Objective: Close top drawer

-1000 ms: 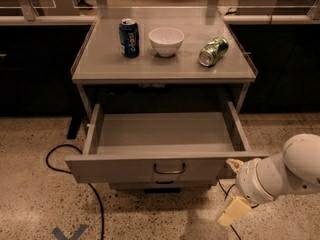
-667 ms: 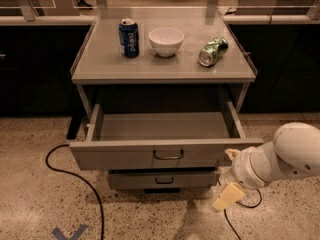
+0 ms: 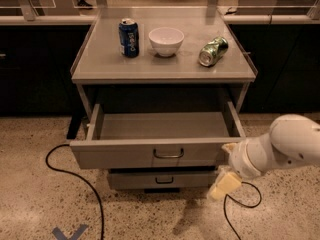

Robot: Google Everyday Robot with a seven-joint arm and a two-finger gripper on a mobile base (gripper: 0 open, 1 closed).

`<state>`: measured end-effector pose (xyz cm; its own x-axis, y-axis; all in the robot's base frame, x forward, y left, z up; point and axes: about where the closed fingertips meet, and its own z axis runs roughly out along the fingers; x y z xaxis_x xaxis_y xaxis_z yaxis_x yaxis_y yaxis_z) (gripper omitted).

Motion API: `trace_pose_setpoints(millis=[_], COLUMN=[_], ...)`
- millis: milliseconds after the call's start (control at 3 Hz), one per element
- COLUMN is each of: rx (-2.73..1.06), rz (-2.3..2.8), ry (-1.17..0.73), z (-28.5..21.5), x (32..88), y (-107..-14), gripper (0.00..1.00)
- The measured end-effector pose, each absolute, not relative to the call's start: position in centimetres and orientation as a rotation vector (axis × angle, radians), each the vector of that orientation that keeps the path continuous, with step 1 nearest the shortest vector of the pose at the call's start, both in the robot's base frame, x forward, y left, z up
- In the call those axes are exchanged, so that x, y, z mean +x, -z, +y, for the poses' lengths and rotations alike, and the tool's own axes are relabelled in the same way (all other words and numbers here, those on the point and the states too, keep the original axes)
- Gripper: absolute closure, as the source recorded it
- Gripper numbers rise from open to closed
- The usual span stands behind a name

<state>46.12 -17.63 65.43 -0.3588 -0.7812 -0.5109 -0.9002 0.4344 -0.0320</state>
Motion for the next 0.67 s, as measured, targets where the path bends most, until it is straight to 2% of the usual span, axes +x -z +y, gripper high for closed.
trace_pose_setpoints(millis=[333, 667], rx=[-1.417, -1.383], rz=[2.236, 2.217], ry=[-0.352, -0.363], z=[-17.7, -17.0], x=[46.3, 50.0], y=[-65.4, -66.0], gripper=[0.0, 0.0])
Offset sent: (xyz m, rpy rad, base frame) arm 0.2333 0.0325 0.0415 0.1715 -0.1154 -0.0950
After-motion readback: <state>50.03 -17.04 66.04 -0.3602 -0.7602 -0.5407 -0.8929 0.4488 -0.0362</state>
